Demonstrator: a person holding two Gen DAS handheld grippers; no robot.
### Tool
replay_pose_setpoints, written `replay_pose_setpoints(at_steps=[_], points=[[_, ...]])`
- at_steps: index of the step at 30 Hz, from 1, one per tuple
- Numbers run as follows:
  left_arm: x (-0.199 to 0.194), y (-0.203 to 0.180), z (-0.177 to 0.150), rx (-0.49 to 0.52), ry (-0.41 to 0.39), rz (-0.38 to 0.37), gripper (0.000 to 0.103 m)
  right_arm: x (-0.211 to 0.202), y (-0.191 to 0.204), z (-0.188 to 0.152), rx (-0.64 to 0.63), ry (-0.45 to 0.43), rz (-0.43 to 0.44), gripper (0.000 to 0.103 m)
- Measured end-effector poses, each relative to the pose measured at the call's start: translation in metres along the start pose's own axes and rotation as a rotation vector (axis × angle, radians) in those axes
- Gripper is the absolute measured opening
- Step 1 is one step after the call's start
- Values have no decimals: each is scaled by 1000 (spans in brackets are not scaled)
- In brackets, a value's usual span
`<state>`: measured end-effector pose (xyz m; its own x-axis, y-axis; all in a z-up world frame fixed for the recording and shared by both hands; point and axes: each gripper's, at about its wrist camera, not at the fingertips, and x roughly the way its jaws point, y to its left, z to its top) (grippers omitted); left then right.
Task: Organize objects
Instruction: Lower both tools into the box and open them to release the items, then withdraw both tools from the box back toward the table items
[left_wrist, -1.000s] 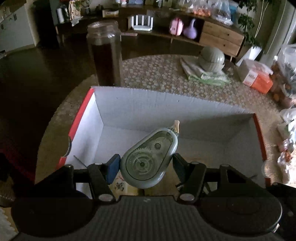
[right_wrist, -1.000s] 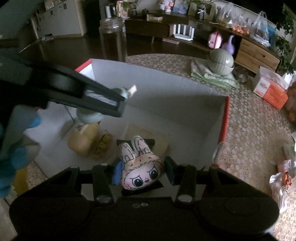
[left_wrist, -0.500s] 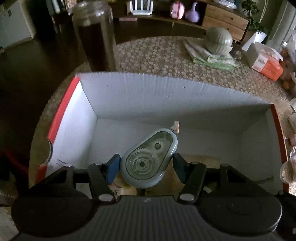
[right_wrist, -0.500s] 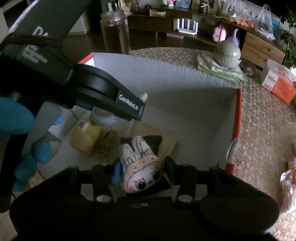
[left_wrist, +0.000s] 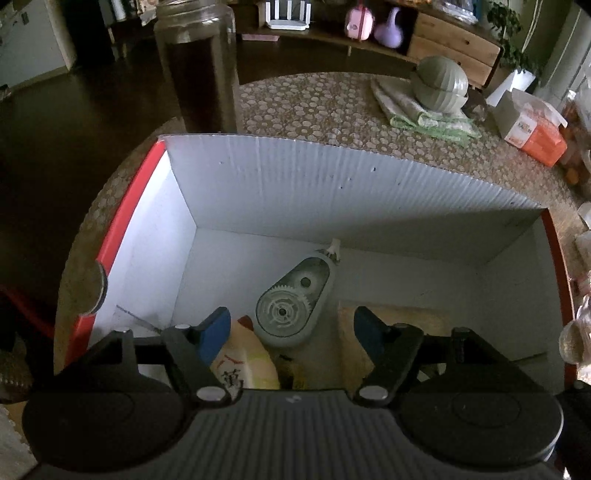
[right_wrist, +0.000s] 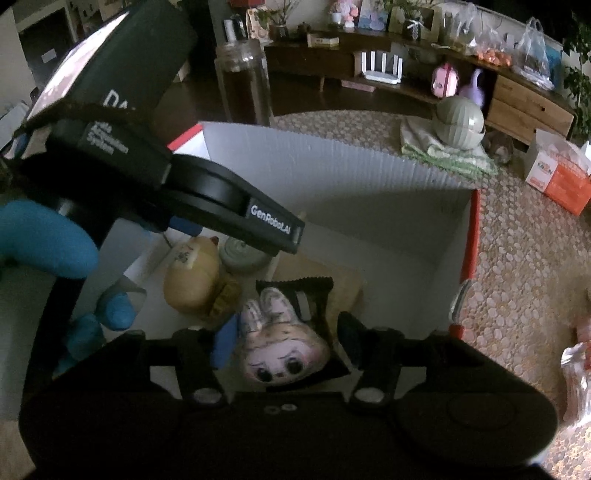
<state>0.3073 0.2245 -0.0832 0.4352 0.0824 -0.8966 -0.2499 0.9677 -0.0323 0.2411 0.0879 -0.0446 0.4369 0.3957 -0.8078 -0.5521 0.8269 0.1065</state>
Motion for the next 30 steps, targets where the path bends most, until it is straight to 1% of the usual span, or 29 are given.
replay_pose_setpoints(at_steps=[5, 13, 16, 21, 23, 30], points=[[-15, 0, -7, -5, -20, -15, 73, -15, -5, -1, 28, -21, -4, 63], [-57, -12, -20, 39, -98, -29, 73, -47, -15, -10, 37, -58, -14, 63], [-76, -16, -28, 54, -123, -40, 73, -60, -18, -15, 27, -66, -19, 64], [-105, -25, -44, 92, -177, -37, 73, -82, -21, -24, 15, -93, -26, 66], [-115, -28, -50, 94, -190, -46, 73, -91, -23, -29, 12, -107, -23, 68], [-143, -41, -78, 115, -231, -64, 73, -123, -34, -51, 15, -152, -9, 72]])
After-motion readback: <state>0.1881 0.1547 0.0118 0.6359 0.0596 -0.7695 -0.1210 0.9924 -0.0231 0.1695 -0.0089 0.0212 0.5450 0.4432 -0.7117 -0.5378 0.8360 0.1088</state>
